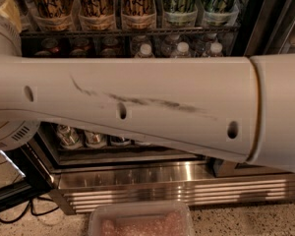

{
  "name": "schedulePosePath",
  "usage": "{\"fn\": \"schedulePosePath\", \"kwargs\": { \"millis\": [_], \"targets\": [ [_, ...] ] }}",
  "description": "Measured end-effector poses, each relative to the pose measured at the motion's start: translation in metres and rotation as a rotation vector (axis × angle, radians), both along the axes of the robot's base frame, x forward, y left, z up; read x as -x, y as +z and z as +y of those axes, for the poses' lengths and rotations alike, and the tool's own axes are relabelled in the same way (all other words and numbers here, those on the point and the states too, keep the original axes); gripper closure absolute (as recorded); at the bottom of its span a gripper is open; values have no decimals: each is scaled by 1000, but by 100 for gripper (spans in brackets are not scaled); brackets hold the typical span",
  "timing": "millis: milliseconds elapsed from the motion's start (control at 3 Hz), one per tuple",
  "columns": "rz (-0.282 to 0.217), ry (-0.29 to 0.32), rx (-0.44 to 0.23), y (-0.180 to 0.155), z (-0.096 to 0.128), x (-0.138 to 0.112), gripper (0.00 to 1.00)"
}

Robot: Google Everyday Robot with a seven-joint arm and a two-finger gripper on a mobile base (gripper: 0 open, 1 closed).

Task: Pick redbull can from top shelf of fridge

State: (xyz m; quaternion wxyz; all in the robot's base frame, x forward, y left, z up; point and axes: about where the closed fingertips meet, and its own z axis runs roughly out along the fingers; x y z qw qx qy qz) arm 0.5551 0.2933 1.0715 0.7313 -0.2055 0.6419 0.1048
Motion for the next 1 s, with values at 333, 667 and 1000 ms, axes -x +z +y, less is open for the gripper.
{"fn": "schedulePosePath", "kwargs": {
  "millis": [333,667,1000],
  "targets": [
    [-5,-21,-5,2,-5,-6,39],
    [-11,-38,-7,3,-7,-12,39],
    [-12,-52,-7,2,-8,-19,40]
  ]
}}
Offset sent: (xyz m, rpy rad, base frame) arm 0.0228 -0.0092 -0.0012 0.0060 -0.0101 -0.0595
